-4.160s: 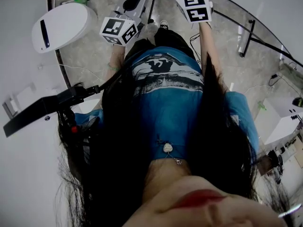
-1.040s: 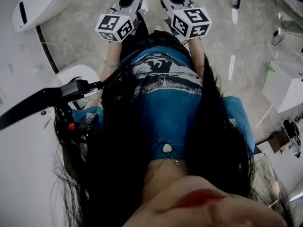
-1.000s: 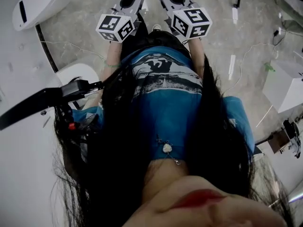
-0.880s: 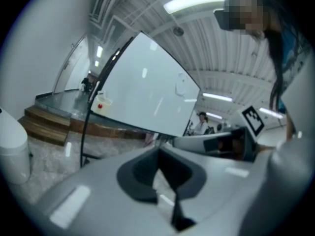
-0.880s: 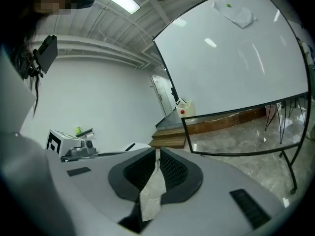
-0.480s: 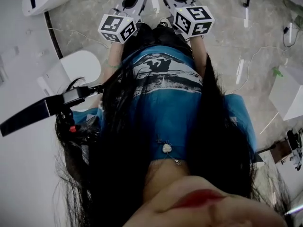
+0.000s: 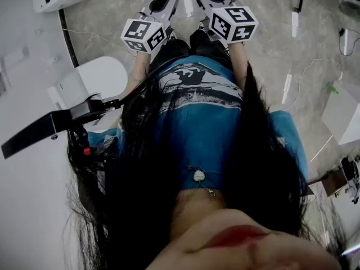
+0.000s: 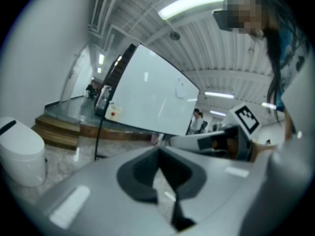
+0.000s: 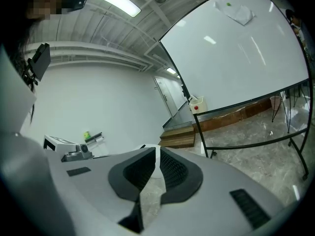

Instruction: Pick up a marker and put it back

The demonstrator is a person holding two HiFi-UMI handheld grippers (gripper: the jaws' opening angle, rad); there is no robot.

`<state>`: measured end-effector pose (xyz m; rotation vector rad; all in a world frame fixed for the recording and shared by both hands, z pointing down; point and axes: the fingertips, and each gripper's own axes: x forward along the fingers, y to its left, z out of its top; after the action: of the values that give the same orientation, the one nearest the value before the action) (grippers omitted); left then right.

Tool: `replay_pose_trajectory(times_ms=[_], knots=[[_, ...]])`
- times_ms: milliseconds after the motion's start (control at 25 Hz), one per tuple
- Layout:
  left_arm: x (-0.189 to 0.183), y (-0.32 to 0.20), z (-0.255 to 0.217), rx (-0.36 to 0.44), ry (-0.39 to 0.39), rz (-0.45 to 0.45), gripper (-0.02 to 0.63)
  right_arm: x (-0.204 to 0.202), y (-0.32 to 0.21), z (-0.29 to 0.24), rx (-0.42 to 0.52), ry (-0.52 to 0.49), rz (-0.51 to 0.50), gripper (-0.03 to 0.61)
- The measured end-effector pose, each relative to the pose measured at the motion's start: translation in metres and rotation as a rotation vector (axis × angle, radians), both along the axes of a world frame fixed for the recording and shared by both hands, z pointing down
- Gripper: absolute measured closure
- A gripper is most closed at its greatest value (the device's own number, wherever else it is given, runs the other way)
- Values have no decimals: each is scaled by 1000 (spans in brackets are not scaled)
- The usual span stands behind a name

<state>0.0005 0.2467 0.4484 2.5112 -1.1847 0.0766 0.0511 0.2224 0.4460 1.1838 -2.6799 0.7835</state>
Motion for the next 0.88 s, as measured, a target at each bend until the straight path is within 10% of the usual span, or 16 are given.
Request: replay_pose_trajectory(times_ms=[320,880], knots=[[-96,88,-28,76,38,68,611,-99,100,-24,20,-29,71,543],[-89,86,-32,95,40,112,611,-83,105,-23,28,-39,135,543]])
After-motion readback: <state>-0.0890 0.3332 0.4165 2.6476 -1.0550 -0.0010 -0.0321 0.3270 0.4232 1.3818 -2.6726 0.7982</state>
